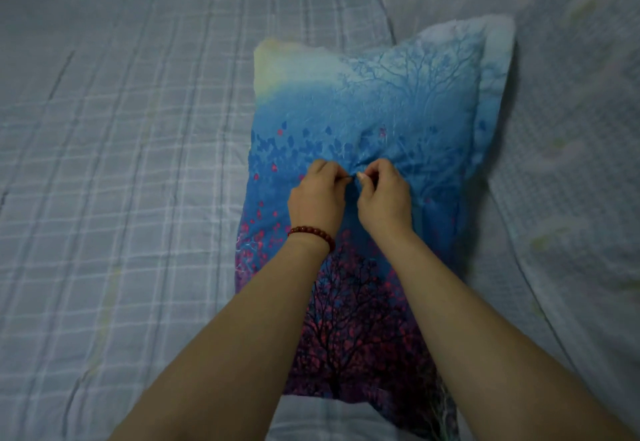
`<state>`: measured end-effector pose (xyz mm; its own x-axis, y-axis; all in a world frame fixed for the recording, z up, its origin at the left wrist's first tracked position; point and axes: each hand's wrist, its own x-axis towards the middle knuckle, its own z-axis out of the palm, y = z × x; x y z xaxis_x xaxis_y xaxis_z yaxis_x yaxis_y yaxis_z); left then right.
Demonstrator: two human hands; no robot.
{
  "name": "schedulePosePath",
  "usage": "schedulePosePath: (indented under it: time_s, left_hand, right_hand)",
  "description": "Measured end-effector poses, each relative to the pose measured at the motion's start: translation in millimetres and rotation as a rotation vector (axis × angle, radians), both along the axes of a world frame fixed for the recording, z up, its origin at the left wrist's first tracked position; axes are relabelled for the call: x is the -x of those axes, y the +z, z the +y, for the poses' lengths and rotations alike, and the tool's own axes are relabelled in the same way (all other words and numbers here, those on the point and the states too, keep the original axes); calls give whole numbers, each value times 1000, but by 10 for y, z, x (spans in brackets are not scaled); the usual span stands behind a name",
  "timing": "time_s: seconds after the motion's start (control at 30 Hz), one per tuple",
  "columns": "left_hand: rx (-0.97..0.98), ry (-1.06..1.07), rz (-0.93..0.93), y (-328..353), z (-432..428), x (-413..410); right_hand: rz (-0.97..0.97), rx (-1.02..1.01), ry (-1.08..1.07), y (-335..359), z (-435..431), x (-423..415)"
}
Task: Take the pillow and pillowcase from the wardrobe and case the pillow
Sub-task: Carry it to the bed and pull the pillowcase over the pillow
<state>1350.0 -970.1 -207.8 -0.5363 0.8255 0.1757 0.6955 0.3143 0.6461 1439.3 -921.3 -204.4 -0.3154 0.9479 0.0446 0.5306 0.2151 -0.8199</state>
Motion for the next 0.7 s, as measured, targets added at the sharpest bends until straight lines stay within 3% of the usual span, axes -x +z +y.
schedulePosePath:
  time_s: [0.4,0.7]
  left_hand:
    - [-18,18,20,-237,1117,404]
    - [320,7,-20,-945,1349,687]
  right_hand:
    - [3,-27,0,-255,1138,445]
    - [-127,70,-53,-954,1574,781]
